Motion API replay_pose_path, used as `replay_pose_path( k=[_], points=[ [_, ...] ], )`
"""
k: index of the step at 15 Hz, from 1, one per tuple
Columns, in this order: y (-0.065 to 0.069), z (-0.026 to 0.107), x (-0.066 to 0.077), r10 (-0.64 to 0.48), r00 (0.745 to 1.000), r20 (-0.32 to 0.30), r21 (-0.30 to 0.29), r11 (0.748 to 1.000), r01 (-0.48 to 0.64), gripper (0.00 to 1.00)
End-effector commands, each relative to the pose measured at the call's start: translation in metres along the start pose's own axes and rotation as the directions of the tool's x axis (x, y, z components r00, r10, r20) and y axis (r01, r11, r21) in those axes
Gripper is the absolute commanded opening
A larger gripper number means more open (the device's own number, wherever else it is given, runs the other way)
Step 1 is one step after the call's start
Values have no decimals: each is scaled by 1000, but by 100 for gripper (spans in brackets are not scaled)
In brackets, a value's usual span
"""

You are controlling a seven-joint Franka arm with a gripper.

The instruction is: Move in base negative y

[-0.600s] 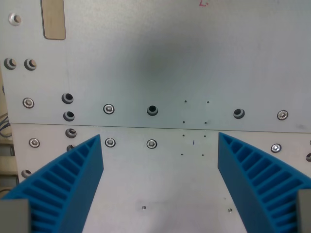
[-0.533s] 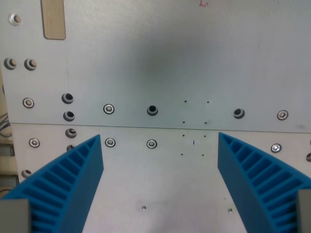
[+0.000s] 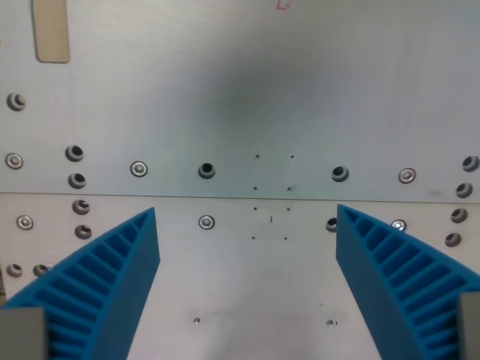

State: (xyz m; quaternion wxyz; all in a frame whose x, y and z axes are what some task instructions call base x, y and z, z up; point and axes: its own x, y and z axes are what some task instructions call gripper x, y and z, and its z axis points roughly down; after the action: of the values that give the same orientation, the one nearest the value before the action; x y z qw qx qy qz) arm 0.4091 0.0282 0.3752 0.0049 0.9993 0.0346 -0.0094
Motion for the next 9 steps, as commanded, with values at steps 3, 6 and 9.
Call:
replay_pose_path(
  k=[3,6,9],
  points=[
    [25,-2,-9,-10,1000,-13,5,1000,10,100],
    [40,-1,-10,-10,1000,-13,5,1000,10,100],
    [55,-1,-12,-10,1000,-13,5,1000,10,100]
  ],
)
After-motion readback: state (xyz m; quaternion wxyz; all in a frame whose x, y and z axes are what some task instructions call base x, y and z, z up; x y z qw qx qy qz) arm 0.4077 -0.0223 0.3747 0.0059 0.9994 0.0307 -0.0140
